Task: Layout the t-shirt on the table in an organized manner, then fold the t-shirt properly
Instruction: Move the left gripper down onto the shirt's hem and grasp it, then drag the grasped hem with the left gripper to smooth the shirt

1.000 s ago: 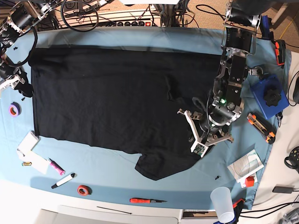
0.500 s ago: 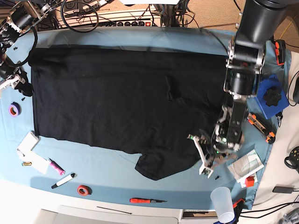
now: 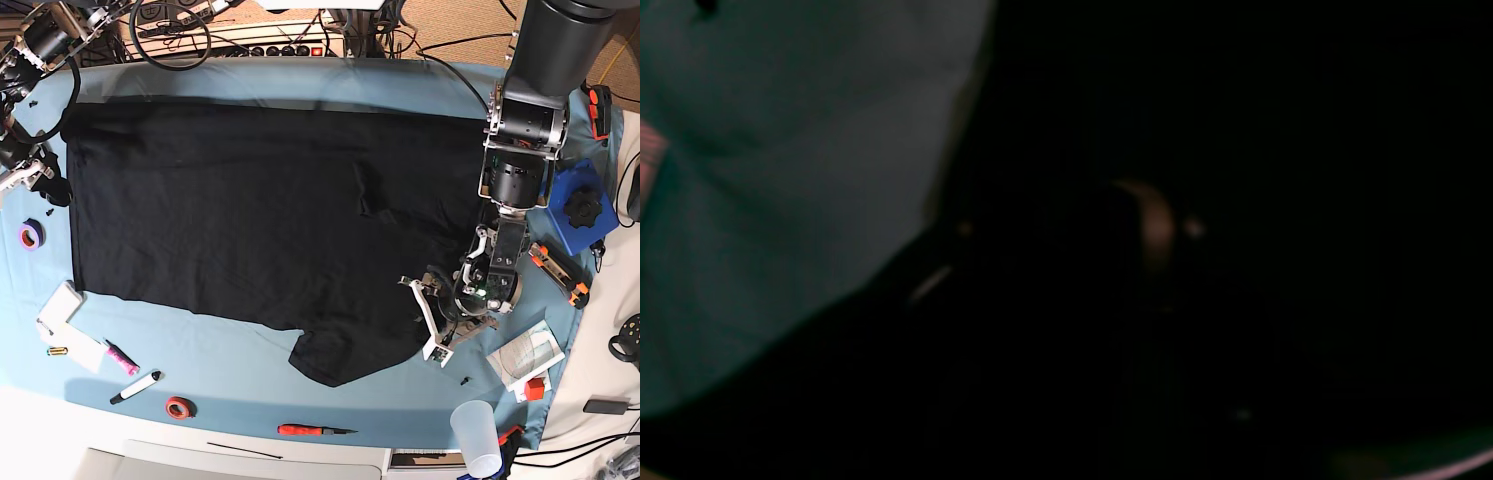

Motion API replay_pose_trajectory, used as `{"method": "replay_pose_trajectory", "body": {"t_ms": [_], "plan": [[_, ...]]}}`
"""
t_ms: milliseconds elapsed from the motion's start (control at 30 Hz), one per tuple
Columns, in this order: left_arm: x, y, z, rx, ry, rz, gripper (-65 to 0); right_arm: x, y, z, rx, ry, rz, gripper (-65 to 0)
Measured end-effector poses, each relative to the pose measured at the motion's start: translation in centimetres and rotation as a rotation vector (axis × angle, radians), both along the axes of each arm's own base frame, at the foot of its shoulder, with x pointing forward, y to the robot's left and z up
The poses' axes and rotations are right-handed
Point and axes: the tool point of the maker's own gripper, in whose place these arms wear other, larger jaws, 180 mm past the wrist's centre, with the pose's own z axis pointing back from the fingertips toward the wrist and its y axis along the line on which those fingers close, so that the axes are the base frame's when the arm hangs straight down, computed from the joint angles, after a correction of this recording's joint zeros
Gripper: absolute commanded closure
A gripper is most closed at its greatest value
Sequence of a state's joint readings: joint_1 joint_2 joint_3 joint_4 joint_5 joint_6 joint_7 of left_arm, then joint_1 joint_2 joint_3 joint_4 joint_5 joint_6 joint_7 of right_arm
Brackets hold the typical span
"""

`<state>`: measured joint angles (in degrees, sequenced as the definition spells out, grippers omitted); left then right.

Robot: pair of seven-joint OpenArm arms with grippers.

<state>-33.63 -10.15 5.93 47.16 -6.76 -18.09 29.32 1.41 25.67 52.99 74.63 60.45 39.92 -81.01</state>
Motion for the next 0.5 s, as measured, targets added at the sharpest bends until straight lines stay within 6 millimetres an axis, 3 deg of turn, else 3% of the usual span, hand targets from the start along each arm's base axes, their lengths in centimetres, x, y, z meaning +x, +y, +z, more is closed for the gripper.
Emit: {"method": "replay_pose_trajectory", "body": {"t_ms": [67, 333, 500], "plan": [[-0.3, -0.3, -0.2, -0.026, 0.035, 0.008, -0.8, 0.0, 0.0, 0.0, 0.000, 0.000, 0.000, -19.4], [-2.2, -0.8, 0.0, -0.044, 0.200, 0.009, 0.0, 0.0, 0.0, 0.0, 0.000, 0.000, 0.000, -19.4], [-4.0, -1.8, 1.2, -0.032, 0.280, -0.039, 0.0, 0.0, 0.0, 0.0, 0.000, 0.000, 0.000, -19.4]]}}
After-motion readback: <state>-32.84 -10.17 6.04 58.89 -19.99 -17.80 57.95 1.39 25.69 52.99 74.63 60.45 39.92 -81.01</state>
